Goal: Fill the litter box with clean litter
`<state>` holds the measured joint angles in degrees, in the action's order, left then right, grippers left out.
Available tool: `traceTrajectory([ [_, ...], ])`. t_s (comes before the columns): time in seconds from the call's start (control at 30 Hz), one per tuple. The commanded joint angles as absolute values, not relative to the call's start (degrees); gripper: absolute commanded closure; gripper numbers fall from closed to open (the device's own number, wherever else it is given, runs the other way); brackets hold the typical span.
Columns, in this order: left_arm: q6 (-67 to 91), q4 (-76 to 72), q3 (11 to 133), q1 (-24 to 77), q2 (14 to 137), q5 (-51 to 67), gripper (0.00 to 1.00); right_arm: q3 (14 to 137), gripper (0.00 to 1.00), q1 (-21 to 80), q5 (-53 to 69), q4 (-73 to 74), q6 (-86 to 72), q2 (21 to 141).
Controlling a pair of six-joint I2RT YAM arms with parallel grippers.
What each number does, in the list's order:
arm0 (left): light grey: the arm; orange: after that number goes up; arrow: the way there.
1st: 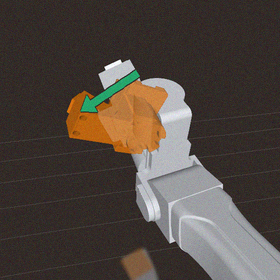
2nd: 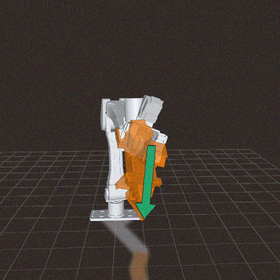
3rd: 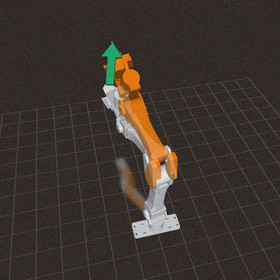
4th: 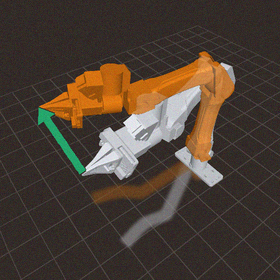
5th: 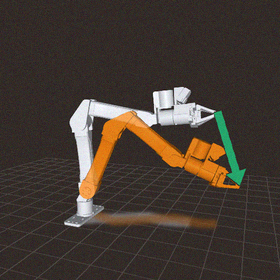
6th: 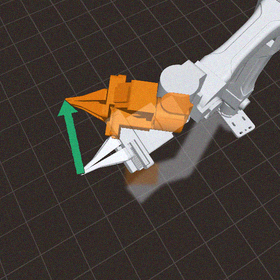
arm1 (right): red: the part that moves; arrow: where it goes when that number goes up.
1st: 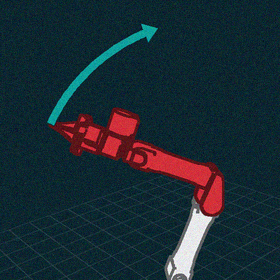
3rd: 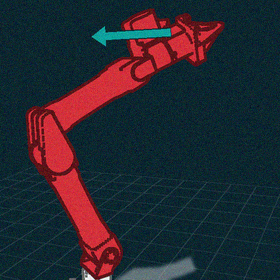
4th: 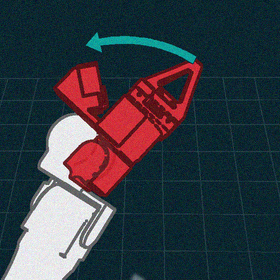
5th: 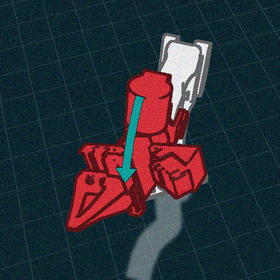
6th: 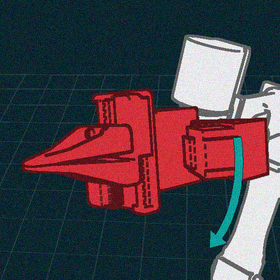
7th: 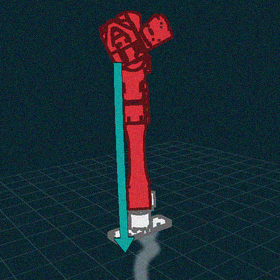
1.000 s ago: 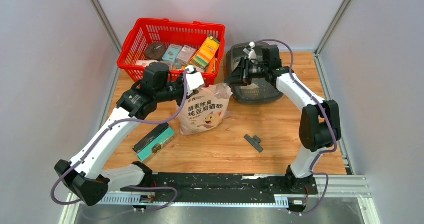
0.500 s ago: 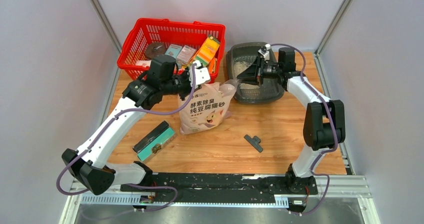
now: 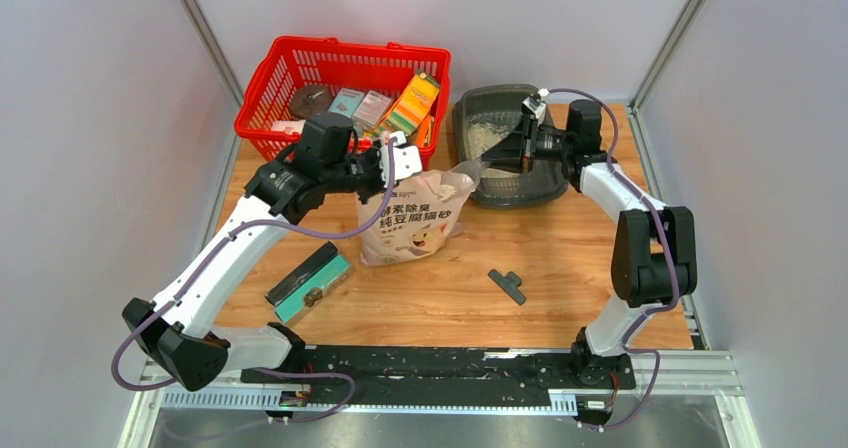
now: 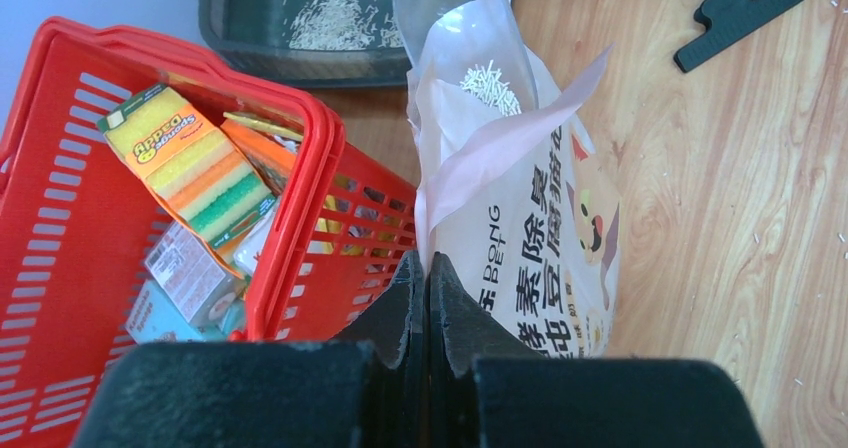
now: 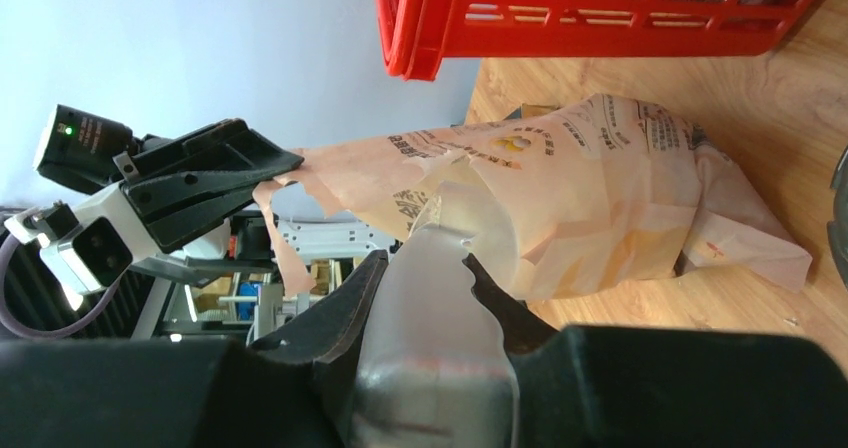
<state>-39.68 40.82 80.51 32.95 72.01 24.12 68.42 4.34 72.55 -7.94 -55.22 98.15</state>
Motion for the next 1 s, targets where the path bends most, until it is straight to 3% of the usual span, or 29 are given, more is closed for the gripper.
traceTrajectory([
  [0.0, -42.72, 34.54, 82.09, 32.78, 67.94, 24.44, 1.0, 64.43, 1.0, 3.34, 76.29, -22.18, -63.18, 97.82],
  [0.97, -42.1, 33.93, 81.56, 32.87, 68.82, 23.82, 1.0, 64.51, 1.0, -2.37, 74.0, -22.06, -66.88, 95.45],
])
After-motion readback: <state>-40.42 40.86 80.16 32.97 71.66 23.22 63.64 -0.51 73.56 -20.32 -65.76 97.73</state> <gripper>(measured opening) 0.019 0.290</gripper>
